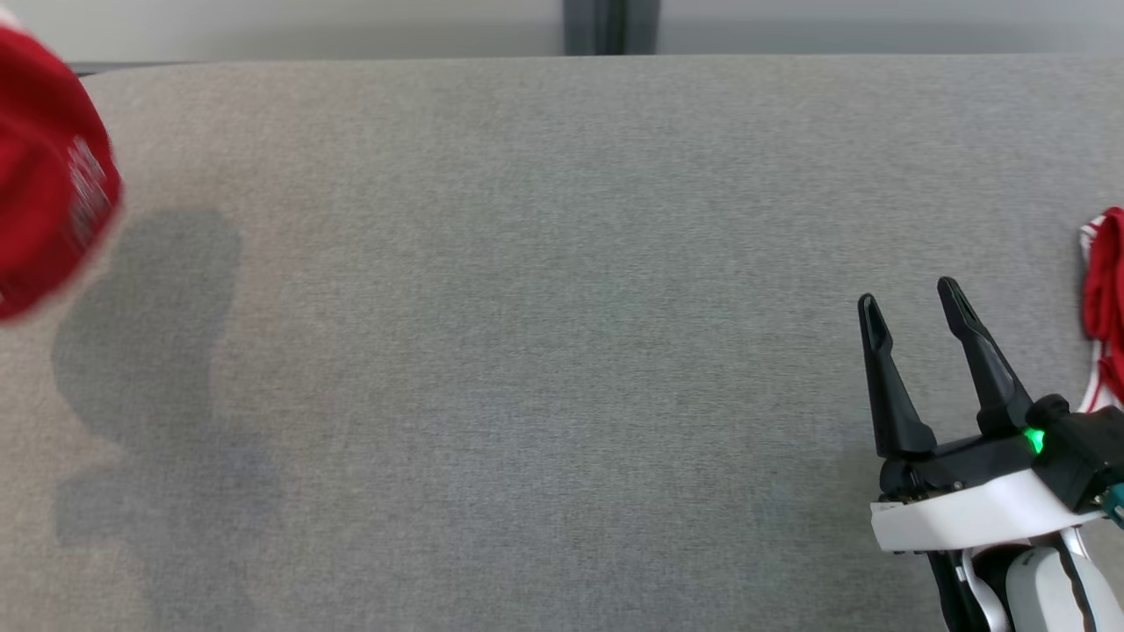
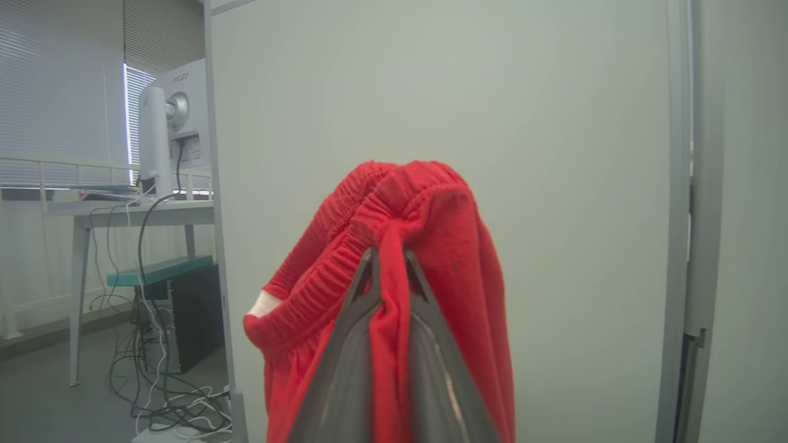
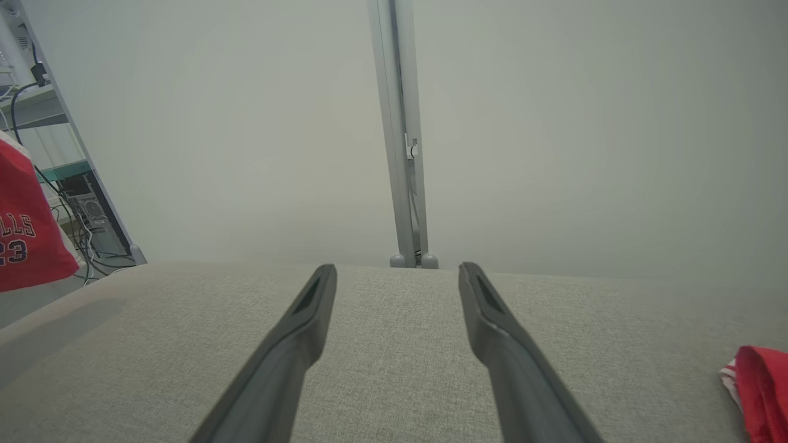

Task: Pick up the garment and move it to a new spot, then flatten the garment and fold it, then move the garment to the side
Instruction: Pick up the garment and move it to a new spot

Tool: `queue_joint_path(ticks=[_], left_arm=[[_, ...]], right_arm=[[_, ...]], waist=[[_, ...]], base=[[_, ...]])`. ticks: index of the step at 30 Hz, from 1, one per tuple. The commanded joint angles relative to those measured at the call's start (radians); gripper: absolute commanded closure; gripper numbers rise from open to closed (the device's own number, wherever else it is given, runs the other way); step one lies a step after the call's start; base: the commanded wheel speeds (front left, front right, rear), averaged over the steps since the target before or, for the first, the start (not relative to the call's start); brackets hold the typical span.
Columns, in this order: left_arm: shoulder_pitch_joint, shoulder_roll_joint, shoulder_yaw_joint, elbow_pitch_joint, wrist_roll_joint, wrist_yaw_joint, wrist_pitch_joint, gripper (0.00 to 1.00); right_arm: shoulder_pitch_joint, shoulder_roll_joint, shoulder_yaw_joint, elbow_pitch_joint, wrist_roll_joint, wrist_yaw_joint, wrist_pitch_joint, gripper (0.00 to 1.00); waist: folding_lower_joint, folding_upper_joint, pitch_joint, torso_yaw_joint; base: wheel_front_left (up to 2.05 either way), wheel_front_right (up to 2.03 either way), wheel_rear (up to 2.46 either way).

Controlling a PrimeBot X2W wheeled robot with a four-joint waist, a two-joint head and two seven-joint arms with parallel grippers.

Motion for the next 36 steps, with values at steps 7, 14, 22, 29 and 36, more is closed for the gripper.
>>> queue_joint_path(ticks=[7,14,22,29,36], left_arm=[[0.330,-0.072,0.014,-0.323,0.064,0.114,0.003,1.00],[0.501,-0.101,-0.107,-0.488,0.140,0.144,0.072,1.00],[0.449,-0.151,-0.385,-0.424,0.219,0.055,0.177,1.00],[0.337,-0.264,-0.600,-0.260,0.221,-0.083,0.186,1.00],[0.218,-0.364,-0.699,-0.079,0.226,-0.169,0.153,1.00]], right_arm=[[0.029,-0.002,-0.004,0.020,0.038,0.000,-0.027,0.00],[0.029,-0.001,0.000,0.032,0.062,0.000,-0.035,0.00],[0.015,-0.002,0.017,0.051,0.082,0.000,-0.049,0.00],[0.004,-0.001,0.026,0.073,0.116,0.000,-0.073,0.00],[-0.006,-0.001,0.033,0.092,0.155,0.000,-0.097,0.00]], waist=[[0.0000,-0.0001,-0.032,-0.059],[0.0000,-0.0001,-0.038,-0.110],[0.0000,-0.0001,-0.029,-0.203],[0.0000,-0.0001,-0.003,-0.300],[0.0000,-0.0001,0.045,-0.382]], base=[[0.00,0.00,0.00],[0.00,0.00,0.00],[0.00,0.00,0.00],[0.00,0.00,0.00],[0.00,0.00,0.00]])
